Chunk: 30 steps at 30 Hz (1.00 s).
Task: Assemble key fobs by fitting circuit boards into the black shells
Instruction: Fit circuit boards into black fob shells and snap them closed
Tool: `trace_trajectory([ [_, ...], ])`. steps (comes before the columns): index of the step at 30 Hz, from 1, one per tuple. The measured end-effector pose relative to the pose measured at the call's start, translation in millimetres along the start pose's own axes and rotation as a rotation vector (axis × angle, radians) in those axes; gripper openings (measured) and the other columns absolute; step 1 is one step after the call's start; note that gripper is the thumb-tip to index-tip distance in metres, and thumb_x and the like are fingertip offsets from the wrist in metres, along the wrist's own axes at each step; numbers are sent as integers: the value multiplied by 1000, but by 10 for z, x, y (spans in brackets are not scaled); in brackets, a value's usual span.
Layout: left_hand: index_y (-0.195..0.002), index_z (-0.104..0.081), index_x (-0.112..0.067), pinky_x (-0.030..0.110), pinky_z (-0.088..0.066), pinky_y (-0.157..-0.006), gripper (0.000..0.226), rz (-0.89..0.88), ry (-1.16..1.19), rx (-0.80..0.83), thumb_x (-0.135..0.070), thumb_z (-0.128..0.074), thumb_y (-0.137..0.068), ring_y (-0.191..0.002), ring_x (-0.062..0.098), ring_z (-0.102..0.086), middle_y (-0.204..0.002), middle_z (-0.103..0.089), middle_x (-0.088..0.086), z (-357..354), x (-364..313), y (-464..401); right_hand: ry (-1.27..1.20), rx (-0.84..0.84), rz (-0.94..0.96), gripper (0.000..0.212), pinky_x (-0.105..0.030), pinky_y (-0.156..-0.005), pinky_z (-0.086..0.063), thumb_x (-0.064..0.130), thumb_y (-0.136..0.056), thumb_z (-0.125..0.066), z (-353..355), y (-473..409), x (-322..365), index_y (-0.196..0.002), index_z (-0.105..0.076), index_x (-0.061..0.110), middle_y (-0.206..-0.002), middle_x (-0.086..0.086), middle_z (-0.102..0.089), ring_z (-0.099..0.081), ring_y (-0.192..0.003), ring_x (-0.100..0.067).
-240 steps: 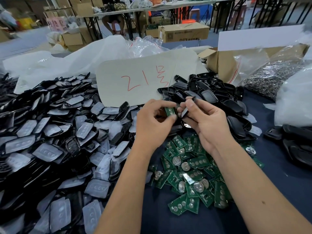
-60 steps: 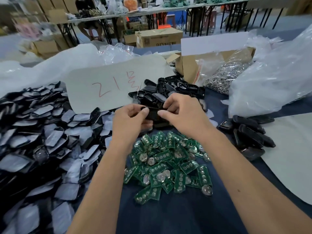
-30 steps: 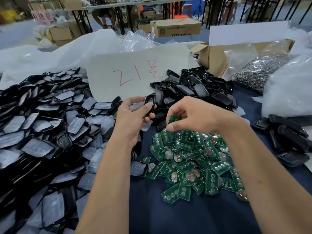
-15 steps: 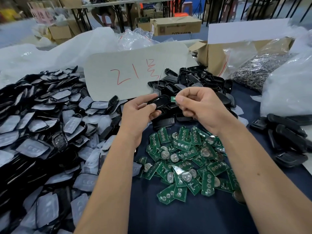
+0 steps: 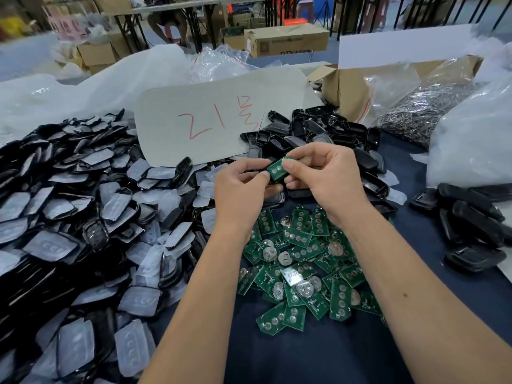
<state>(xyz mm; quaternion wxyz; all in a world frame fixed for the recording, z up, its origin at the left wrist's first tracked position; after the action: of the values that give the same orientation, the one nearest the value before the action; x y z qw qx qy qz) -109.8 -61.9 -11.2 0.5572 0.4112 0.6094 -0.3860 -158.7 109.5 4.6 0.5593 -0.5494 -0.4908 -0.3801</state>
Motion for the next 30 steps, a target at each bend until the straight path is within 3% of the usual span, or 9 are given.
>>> trace_trajectory([
  [8,-96,-76,-12,31,-63,-66,22,-10,-31,-9,2,-60,-97,-65,23,-76,-72,-76,-6,-23,8,27,103,2,4,9,-36,-56,-62,8,-87,-83,-13,5,-1,-91,-76,5,-68,-13,-73,-72,-56,-27],
  [12,-98,-77,-12,40,-65,-69,19,-8,-13,-23,0,-62,-98,-67,26,-76,-83,-77,9,7,1,20,93,-14,19,7,-32,-54,-60,9,-88,-82,-23,14,0,-89,-75,8,-67,-11,-73,-72,-56,-26],
  [16,-98,-77,-14,32,-63,-66,20,-14,-28,-61,0,-62,-98,-66,24,-76,-81,-78,3,17,13,42,87,-15,1,7,-32,-54,-60,8,-88,-81,-27,7,-31,-90,-74,8,-69,-9,-72,-73,-58,-26],
  [24,-96,-76,-16,33,-64,-71,15,-17,-40,-73,-3,-68,-95,-64,19,-76,-77,-77,-3,8,43,40,180,-39,1,11,-34,-50,-59,9,-89,-82,-12,13,-20,-90,-71,6,-74,-17,-69,-69,-54,-21],
  [27,-97,-75,-14,28,-61,-65,11,-32,-23,-66,-4,-75,-92,-63,20,-75,-78,-77,3,31,22,35,280,-37,33,15,-31,-44,-54,14,-87,-84,-26,34,37,-86,-70,8,-69,-13,-68,-65,-48,-19],
  [30,-96,-74,-11,28,-61,-64,10,-50,-21,-30,-2,-76,-91,-62,19,-73,-84,-77,12,18,0,35,372,-53,79,16,-33,-49,-55,18,-86,-85,-24,43,110,-83,-71,12,-71,-11,-70,-63,-55,-19],
])
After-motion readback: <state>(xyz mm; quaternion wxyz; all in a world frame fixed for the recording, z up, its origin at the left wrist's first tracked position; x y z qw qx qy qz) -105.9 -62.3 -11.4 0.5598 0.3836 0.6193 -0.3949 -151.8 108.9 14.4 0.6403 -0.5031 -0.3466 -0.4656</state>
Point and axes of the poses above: each hand's wrist, its own y-axis away from the middle knuckle, its own z-axis out of the back of the hand, x = y × z, the point moved 9 cm from there along -y, towards the middle knuckle
